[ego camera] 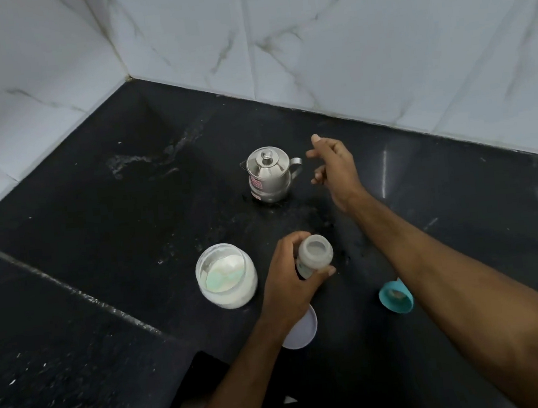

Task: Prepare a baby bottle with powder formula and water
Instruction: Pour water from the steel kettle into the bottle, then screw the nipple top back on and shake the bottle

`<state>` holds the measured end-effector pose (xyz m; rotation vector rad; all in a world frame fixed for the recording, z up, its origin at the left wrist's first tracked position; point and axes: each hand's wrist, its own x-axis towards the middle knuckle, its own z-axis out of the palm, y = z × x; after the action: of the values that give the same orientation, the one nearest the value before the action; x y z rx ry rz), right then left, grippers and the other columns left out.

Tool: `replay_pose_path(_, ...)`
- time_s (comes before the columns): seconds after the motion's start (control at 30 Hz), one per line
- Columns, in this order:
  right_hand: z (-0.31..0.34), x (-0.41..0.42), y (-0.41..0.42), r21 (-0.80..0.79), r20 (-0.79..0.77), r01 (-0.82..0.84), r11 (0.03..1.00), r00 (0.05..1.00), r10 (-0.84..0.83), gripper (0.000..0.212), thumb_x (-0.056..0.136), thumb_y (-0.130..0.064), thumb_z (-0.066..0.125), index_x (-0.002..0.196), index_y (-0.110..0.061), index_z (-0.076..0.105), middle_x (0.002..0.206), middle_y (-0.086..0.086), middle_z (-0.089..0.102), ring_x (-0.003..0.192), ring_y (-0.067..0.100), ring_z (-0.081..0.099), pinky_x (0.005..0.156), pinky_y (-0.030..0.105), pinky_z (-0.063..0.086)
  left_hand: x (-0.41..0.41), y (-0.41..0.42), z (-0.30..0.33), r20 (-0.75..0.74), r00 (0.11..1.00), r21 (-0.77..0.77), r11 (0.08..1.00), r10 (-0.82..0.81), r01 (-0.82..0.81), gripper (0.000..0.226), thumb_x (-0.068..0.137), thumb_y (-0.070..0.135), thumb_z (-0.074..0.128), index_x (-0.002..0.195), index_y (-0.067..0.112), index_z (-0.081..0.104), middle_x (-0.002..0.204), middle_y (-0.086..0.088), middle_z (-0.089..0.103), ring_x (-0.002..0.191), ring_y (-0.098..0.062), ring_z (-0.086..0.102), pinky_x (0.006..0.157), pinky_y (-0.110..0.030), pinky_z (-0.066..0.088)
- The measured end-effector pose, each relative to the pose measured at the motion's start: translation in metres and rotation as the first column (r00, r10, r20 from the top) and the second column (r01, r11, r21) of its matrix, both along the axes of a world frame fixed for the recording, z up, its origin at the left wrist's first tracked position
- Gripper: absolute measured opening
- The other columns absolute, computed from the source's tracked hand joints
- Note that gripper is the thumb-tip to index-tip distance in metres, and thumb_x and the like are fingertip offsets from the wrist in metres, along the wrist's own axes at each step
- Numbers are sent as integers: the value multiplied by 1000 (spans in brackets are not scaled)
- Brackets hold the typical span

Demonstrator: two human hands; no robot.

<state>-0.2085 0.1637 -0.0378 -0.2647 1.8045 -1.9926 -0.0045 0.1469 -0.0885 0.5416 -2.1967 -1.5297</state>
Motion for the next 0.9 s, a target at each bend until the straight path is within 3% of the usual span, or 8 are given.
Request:
replay_pose_path(0.2,18,33,63,31,-106,-5,1000,994,9,29,97,-35,56,106,-7,60,100,6,66,53,11,51,55,24,47,0,-2,-2,-1,1000,-26,1000,-9,9,57,72,33,81,120,22,52,118,5,59,109,-15,59,90,-46,50)
replay_pose_path(0.33,14,56,104,107,-160,29,994,987,-12,25,97,-32,57,101,-7,64,97,7,68,60,11,56,60,23,48,2,0,-2,-11,1000,-54,998,-20,20,58,72,34,82,120,22,51,118,7,58,109,-13,58,91,-44,50)
replay_pose_path(0.5,-3,86,139,246,-221,194,950,965,-140,28,98,-34,54,92,-9,66,85,4,67,66,6,58,63,18,47,3,0,-2,1,999,-73,997,-34,34,58,72,30,83,119,23,50,117,7,58,108,-11,58,91,-43,51)
replay_pose_path(0.6,-11,104,155,365,-325,342,866,918,-225,21,94,-34,60,85,-15,63,82,1,64,69,4,55,65,12,42,2,-1,-2,12,999,-63,997,-36,37,59,71,33,83,119,25,50,117,7,59,108,-13,59,90,-44,51)
replay_pose_path(0.73,-22,120,174,584,-441,422,693,882,-165,25,84,-42,67,89,-19,59,89,-2,59,79,12,57,71,26,47,2,-1,-3,11,999,-58,997,-46,46,59,71,33,82,119,23,49,118,5,59,109,-14,59,91,-45,51)
replay_pose_path(0.9,-24,131,187,790,-311,292,539,949,-58,53,79,-60,66,110,-19,50,106,-1,49,88,17,53,76,30,41,3,-1,-2,7,998,-54,997,-58,58,59,71,32,82,119,22,49,118,4,59,109,-14,58,92,-45,51)
